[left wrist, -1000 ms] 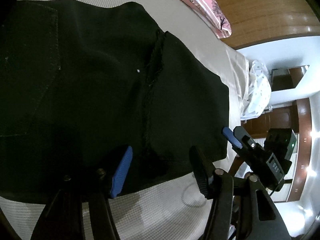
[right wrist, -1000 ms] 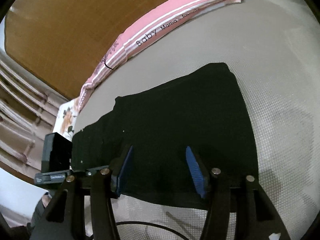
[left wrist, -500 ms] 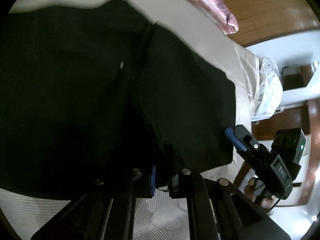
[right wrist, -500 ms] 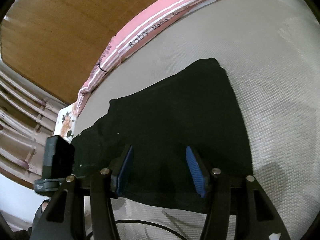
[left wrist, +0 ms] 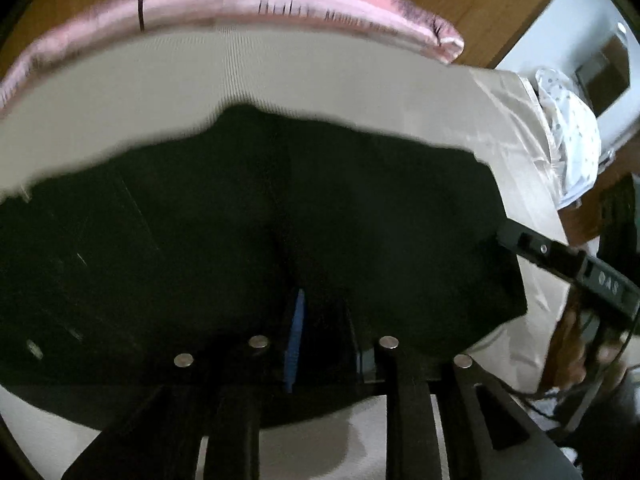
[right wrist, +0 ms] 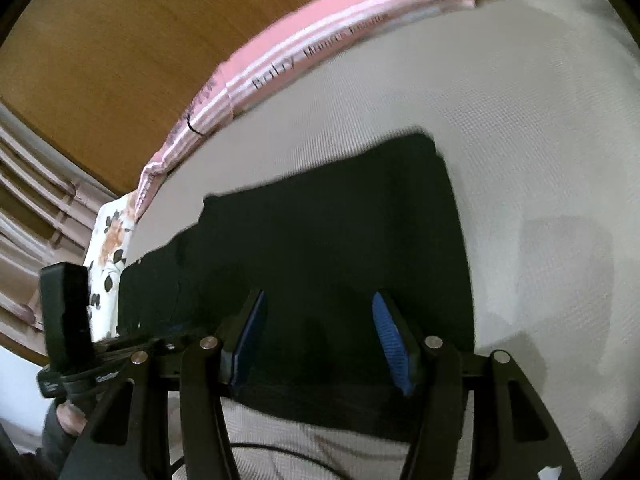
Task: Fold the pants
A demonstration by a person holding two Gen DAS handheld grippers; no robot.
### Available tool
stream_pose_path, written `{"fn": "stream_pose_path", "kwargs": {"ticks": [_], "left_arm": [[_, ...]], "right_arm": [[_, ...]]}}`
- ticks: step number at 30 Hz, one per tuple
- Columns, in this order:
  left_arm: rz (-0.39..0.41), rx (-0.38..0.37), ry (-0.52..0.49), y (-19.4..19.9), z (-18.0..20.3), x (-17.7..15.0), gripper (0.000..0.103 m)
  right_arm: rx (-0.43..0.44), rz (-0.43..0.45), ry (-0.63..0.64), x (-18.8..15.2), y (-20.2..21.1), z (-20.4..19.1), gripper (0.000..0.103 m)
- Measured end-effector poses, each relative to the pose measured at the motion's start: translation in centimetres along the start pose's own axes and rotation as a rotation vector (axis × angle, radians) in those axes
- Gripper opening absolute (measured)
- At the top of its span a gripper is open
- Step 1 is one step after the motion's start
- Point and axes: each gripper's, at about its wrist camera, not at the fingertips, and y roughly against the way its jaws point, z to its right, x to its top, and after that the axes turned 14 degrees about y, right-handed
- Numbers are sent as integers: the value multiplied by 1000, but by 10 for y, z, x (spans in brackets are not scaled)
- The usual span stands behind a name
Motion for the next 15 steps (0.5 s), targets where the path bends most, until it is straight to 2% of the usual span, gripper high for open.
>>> {"fn": "stream_pose_path", "kwargs": {"ticks": [2,4,7,11,14,15], "left_arm": [[65,-11,-19,9,5,8,27],[84,-53,-37,10,12,15,33],[66,-100,-73,-6,33,30,35],[32,-150,-88,-35,54,51,35],[29,-161,-83,-58,62,69,35],[29,-127,-83,-68,61,73,35]], "right_arm": [[-5,7,10,9,-1,2,53],[-17,10,23,18,-3,5,52],[-39,15,44,32,-9,9,46],[-2,5,17,46,-20,18,40],[10,-5,24,52,-28,21,40],[10,-7,30,53,-31,20,40]]}}
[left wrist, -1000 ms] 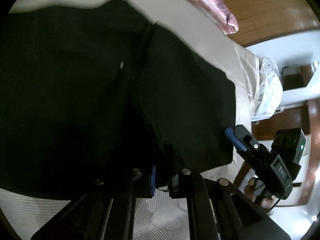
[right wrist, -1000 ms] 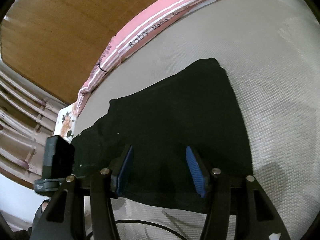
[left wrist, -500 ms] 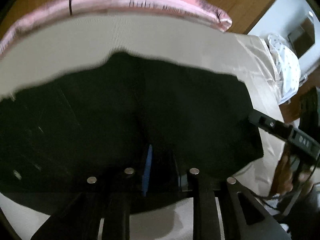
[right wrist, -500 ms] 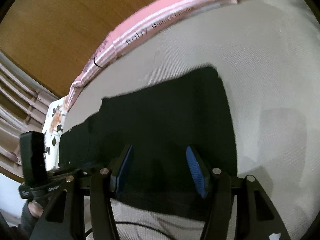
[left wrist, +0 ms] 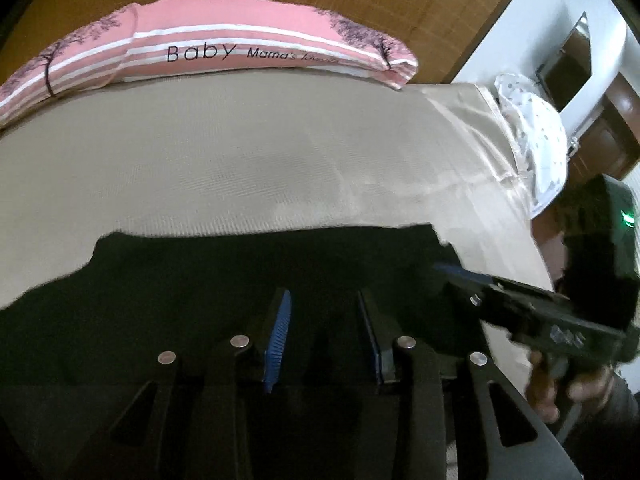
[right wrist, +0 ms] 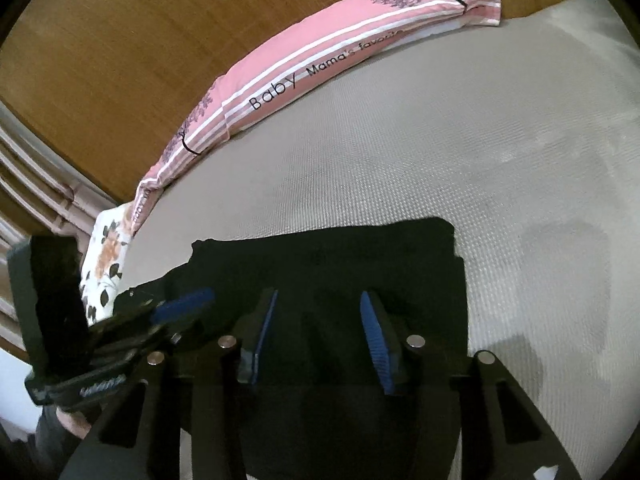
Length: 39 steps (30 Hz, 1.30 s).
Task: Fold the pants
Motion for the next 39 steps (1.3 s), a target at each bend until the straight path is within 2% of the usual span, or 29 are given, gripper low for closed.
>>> {"fn": "stream_pose_path", "kwargs": {"ticks": [1,2,3,5,7,10,12,13,16,17,19,24,28,29,30,31,34,36,39], "left_arm": [[-5,41,2,-8,-3,4,35],[-9,68,12,-15,-9,6,35],[-13,52,42,-18,-20,7,29],[-4,8,87,-15,-33,8,24],[-13,-3,113,-14,-41,10,20],[-16,19,101,-9,-38,11,20],[5,55,54,0,-32,4,23],[1,61,47,1,-33,-1,23],[3,51,47,3,-41,-15,23],[7,53,47,4,-43,-18,23],[8,50,66,8,-46,-22,23],[10,77,36,17,-47,-38,23],[18,88,27,30,-54,-57,23],[17,88,38,34,-56,-61,26],[9,103,61,38,-62,-64,37],[2,110,84,42,-67,-67,40],[29,76,184,69,-91,-78,42],[82,58,279,98,-115,-90,47],[170,74,401,141,-153,-109,48]], "right_arm": [[-1,-4,8,1,-4,1,38],[-20,-15,13,2,-9,3,29],[-53,-30,16,3,-13,5,25],[-88,-38,27,3,-17,11,5],[-85,-42,10,0,-20,21,0],[-24,-35,-75,1,-20,36,0],[-17,-16,-68,4,-14,28,12],[-20,-13,-37,6,-13,18,13],[22,-41,15,9,-27,1,14],[6,-54,29,10,-35,-3,14],[-48,-72,39,11,-50,-4,7],[-41,-68,-2,20,-50,3,6],[-51,-61,29,9,-36,-12,23],[-48,-68,29,2,-34,-16,25],[-40,-87,27,-7,-34,-19,25],[-37,-97,29,-14,-34,-22,25],[-43,-87,24,-30,-28,-31,27],[-25,-90,17,-35,-27,-40,32],[-6,-105,32,-40,-33,-58,34]]}}
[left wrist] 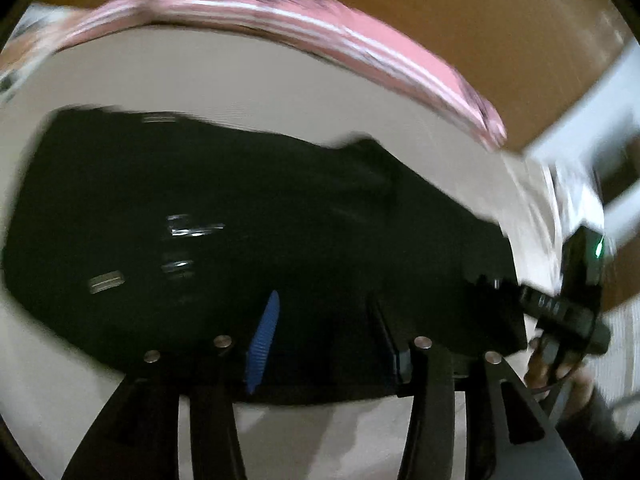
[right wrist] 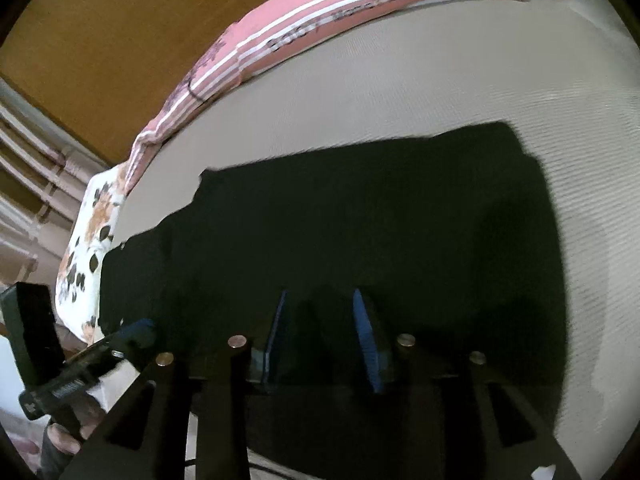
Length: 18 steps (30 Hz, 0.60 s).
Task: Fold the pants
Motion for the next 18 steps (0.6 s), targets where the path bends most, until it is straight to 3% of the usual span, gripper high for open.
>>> {"fn": "stream_pose_path", "kwargs": {"ticks": [6,9,13,18], "left_arm": [[155,4,299,67,-97,8,50],[189,-14,456,76,-136,10,50],[137,-91,583,63,-164,6,55],[91,-194,779,46,-197,-4,57]], "right_arm": [[79,-64,113,-1,-30,-60,35],[97,-92,195,3,-49,-97,39],[209,-177,213,7,-74,-134,38],[229,-157,247,7,-73,-158,49]]}}
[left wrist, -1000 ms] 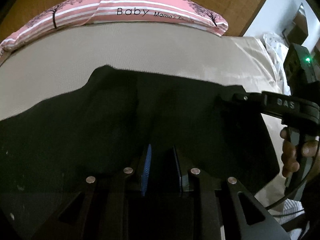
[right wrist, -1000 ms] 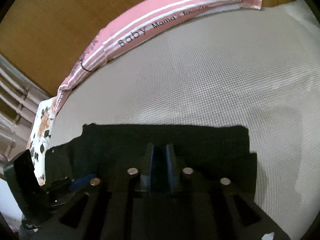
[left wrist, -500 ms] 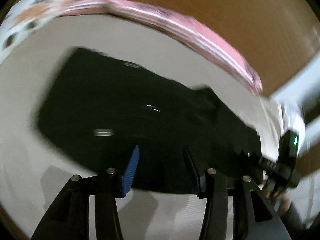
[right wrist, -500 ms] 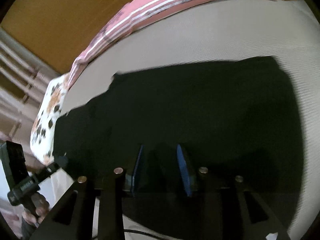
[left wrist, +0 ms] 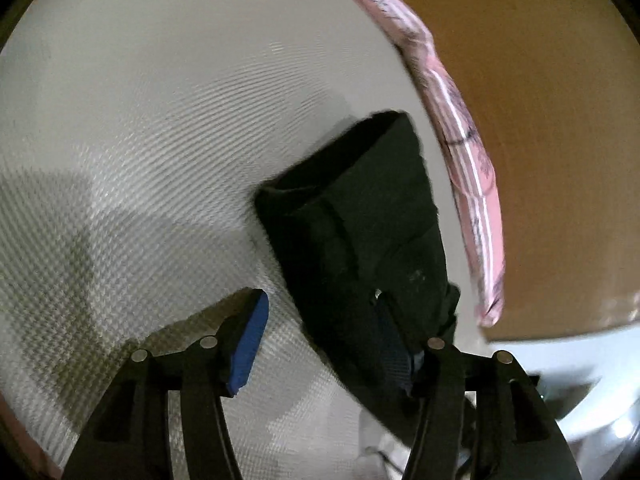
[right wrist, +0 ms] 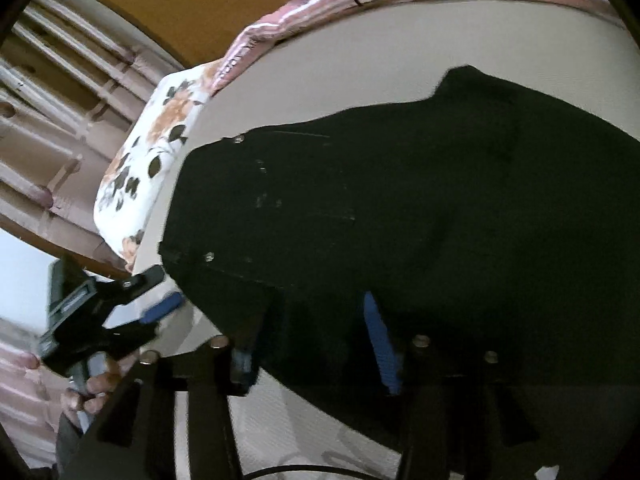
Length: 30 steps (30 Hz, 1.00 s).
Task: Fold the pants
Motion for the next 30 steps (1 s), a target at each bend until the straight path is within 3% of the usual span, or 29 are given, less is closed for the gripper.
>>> {"fn": "stream_pose_path", "kwargs": {"ticks": [12,16,18,19,22,25,30], "left_arm": [[78,-115,38,-13,7,23,62],[133,-74,-27,-17,19,20,59],[154,17,-70,-19,26,18,33],[154,41,-85,-19,28,17,32],[162,22,-92,-9,36,12,26],[199,33,-195,3,68,-5,24],[176,-69,-460,14,148,-60,24]], "right_arm": [[15,25,-78,0,9,19,50],[24,33,-95,-1,9,23,50],[20,43,-101,-1,12,24,50],[20,47,-103,-2,14,25,50],[9,76,-104,-4,29,29,50],[-29,113,-111,-9,52,40,50],[-79,176,-163,-24,96,69,50]]}}
